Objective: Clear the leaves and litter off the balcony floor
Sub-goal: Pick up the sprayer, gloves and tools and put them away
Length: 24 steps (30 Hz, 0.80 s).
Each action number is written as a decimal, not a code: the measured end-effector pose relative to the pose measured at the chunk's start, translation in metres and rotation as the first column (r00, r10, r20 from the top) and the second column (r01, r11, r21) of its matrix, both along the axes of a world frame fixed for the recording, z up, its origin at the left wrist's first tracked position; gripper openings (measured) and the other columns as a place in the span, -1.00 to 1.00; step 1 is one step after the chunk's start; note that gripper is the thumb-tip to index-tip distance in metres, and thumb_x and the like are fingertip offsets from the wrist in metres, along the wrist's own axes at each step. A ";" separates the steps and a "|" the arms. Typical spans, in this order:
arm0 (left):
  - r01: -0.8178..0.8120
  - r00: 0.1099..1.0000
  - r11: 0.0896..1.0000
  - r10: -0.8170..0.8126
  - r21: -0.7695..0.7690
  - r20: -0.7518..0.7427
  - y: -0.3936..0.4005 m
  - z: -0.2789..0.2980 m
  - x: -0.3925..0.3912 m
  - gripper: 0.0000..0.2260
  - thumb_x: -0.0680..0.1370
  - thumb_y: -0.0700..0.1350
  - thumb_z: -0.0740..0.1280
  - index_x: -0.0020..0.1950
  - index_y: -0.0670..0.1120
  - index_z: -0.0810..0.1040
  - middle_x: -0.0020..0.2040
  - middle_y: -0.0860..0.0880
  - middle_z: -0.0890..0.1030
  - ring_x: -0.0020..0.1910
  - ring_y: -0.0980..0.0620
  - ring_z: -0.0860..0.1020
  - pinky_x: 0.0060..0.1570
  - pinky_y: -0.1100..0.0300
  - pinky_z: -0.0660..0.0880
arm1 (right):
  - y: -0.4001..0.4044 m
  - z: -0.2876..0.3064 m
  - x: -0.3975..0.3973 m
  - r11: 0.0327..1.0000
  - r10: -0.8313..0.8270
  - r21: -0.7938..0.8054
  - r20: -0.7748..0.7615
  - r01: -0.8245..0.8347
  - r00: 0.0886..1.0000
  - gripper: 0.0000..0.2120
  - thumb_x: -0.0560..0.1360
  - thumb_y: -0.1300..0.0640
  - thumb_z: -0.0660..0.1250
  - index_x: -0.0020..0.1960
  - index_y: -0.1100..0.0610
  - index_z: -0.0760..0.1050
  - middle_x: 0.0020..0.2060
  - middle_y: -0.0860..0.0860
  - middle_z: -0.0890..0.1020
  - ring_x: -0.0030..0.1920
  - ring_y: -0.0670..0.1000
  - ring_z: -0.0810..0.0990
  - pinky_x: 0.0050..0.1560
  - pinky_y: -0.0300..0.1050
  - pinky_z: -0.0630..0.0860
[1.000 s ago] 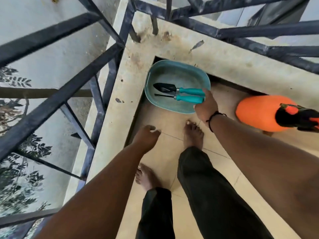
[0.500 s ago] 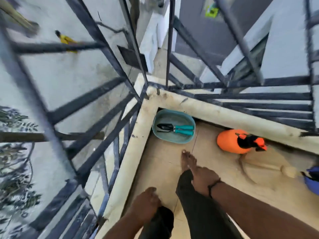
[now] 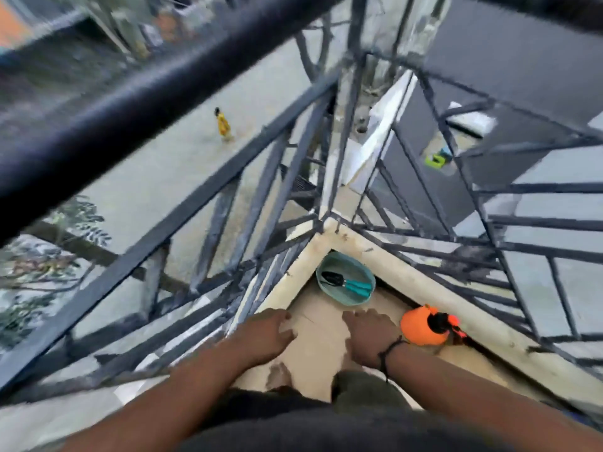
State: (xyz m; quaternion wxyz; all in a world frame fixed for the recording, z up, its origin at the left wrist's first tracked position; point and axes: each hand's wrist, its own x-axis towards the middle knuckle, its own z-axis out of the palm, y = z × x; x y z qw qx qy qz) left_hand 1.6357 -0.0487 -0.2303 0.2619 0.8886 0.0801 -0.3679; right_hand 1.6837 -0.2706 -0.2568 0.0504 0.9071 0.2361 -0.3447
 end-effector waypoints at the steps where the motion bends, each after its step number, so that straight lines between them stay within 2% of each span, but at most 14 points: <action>1: -0.023 1.000 1.000 0.023 0.007 0.003 0.002 0.010 -0.015 -0.55 0.66 0.11 0.19 0.52 0.00 0.30 0.53 -0.02 0.31 0.46 0.01 0.33 0.30 0.28 0.25 | 0.001 0.013 -0.005 0.999 0.030 0.012 0.021 -0.030 0.999 -0.59 0.58 0.02 0.15 0.40 0.09 0.28 0.27 0.12 0.48 0.26 0.18 0.44 0.19 0.01 0.38; 4: -0.103 0.995 0.994 0.103 0.042 -0.009 0.010 0.022 -0.070 -0.55 0.65 0.11 0.19 0.51 0.00 0.32 0.52 -0.04 0.32 0.47 -0.02 0.30 0.34 0.24 0.23 | 0.005 0.041 -0.023 0.990 0.130 0.040 0.083 -0.133 0.988 -0.57 0.58 -0.01 0.16 0.41 0.08 0.28 0.28 0.11 0.48 0.27 0.17 0.44 0.23 0.02 0.40; 6: -0.216 0.976 0.975 0.217 0.062 -0.014 0.007 0.024 -0.106 -0.57 0.64 0.13 0.21 0.48 0.02 0.36 0.51 -0.03 0.34 0.47 -0.01 0.31 0.36 0.23 0.23 | -0.001 0.053 -0.034 0.980 0.175 0.084 0.094 -0.183 0.980 -0.56 0.58 -0.03 0.16 0.42 0.07 0.28 0.29 0.11 0.47 0.28 0.15 0.44 0.25 0.00 0.38; 9: -0.389 0.921 0.919 0.385 0.064 0.064 -0.003 0.024 -0.161 -0.61 0.64 0.09 0.22 0.45 0.03 0.38 0.49 -0.01 0.35 0.45 0.00 0.34 0.31 0.26 0.27 | -0.010 0.074 -0.052 0.952 0.190 0.217 0.133 -0.216 0.973 -0.56 0.58 -0.05 0.16 0.43 0.03 0.30 0.34 0.08 0.46 0.33 0.12 0.42 0.29 -0.04 0.37; 11: -0.488 0.872 0.866 0.487 0.110 0.038 -0.027 0.017 -0.197 -0.62 0.64 0.09 0.22 0.42 -0.02 0.43 0.43 -0.04 0.44 0.41 -0.03 0.40 0.28 0.24 0.30 | -0.027 0.084 -0.074 0.920 0.247 0.270 0.168 -0.285 0.954 -0.56 0.59 -0.05 0.16 0.45 0.01 0.30 0.36 0.04 0.44 0.36 0.10 0.39 0.31 -0.08 0.33; 13: -0.529 0.847 0.842 0.532 0.111 0.001 -0.057 0.015 -0.239 -0.46 0.53 0.27 0.19 0.37 -0.04 0.45 0.36 -0.06 0.49 0.37 -0.06 0.44 0.27 0.19 0.31 | -0.052 0.091 -0.103 0.903 0.293 0.271 0.176 -0.333 0.940 -0.57 0.60 -0.06 0.15 0.45 -0.01 0.30 0.36 0.01 0.44 0.37 0.09 0.37 0.32 -0.08 0.32; 15: -0.507 0.859 0.852 0.512 0.135 -0.005 -0.079 0.013 -0.271 -0.32 0.37 0.41 0.10 0.33 0.03 0.43 0.33 -0.02 0.48 0.37 -0.03 0.43 0.29 0.20 0.31 | -0.074 0.095 -0.130 0.891 0.309 0.285 0.185 -0.352 0.933 -0.58 0.60 -0.07 0.15 0.43 -0.03 0.31 0.33 0.00 0.45 0.35 0.08 0.37 0.30 -0.06 0.34; 19: -0.516 0.856 0.829 0.506 0.213 0.104 -0.108 0.027 -0.312 -0.47 0.58 0.27 0.14 0.47 0.04 0.35 0.47 0.01 0.39 0.41 0.00 0.39 0.36 0.17 0.33 | -0.097 0.094 -0.168 0.859 0.408 0.249 0.197 -0.448 0.891 -0.60 0.59 -0.06 0.14 0.41 -0.03 0.31 0.28 -0.02 0.45 0.31 0.07 0.37 0.24 -0.04 0.35; 22: -0.557 0.830 0.799 0.540 0.225 0.139 -0.125 0.042 -0.354 -0.48 0.61 0.25 0.15 0.51 0.05 0.31 0.52 0.05 0.32 0.46 0.02 0.33 0.39 0.17 0.29 | -0.089 0.092 -0.197 0.790 0.544 0.205 0.200 -0.577 0.815 -0.59 0.58 -0.05 0.15 0.40 0.01 0.31 0.27 0.02 0.46 0.29 0.11 0.37 0.22 -0.01 0.36; 24: -0.635 0.773 0.741 0.610 0.220 0.175 -0.131 0.052 -0.394 -0.47 0.61 0.25 0.17 0.52 0.07 0.29 0.55 0.07 0.27 0.48 0.03 0.29 0.40 0.17 0.26 | -0.072 0.095 -0.221 0.721 0.633 0.186 0.215 -0.667 0.744 -0.59 0.58 -0.04 0.15 0.40 0.03 0.30 0.27 0.04 0.45 0.28 0.12 0.37 0.21 0.00 0.37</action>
